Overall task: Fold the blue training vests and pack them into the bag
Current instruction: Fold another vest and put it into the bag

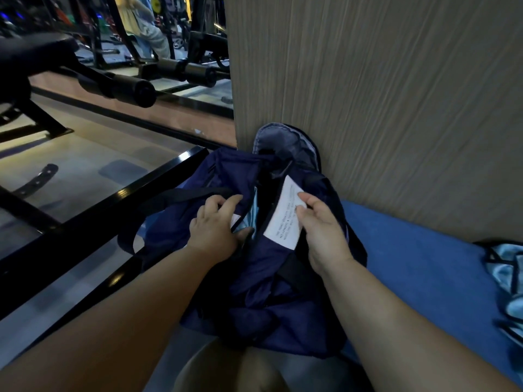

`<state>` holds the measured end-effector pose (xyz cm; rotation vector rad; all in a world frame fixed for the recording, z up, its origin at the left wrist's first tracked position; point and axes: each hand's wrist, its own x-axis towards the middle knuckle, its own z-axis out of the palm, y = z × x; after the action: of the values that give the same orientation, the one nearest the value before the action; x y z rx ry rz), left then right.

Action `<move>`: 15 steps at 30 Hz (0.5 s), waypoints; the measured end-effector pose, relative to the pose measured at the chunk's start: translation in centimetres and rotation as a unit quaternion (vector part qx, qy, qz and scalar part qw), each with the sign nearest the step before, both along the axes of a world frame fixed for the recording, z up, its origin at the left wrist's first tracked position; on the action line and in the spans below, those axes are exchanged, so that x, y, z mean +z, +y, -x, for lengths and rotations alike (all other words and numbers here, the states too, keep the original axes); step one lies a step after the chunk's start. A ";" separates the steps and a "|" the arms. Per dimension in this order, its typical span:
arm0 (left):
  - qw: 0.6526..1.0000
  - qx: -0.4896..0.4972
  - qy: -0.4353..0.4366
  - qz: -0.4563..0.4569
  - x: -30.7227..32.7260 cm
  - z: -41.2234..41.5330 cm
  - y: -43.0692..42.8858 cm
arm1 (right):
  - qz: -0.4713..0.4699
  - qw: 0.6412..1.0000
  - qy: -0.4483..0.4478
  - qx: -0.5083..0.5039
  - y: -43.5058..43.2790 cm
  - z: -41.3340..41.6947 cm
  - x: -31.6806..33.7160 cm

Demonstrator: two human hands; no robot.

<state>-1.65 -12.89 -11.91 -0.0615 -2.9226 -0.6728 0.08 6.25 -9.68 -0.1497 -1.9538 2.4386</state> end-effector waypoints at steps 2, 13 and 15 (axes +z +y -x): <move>0.998 0.013 -0.034 -0.048 -0.2 0.4 -0.3 | -0.150 0.985 -0.011 0.082 -0.4 0.1 -0.8; 0.989 -0.044 -0.105 0.090 0.1 -3.0 2.9 | -0.690 0.698 -0.060 0.183 -2.3 -0.9 -2.2; 0.980 -0.050 -0.125 0.144 -0.1 -3.0 3.2 | -0.696 0.691 -0.069 0.184 -1.7 -1.9 -1.5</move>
<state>1.34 -9.69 -11.97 -0.1658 -3.2565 -0.2807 1.94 4.55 -11.23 0.1118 -3.4198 0.3538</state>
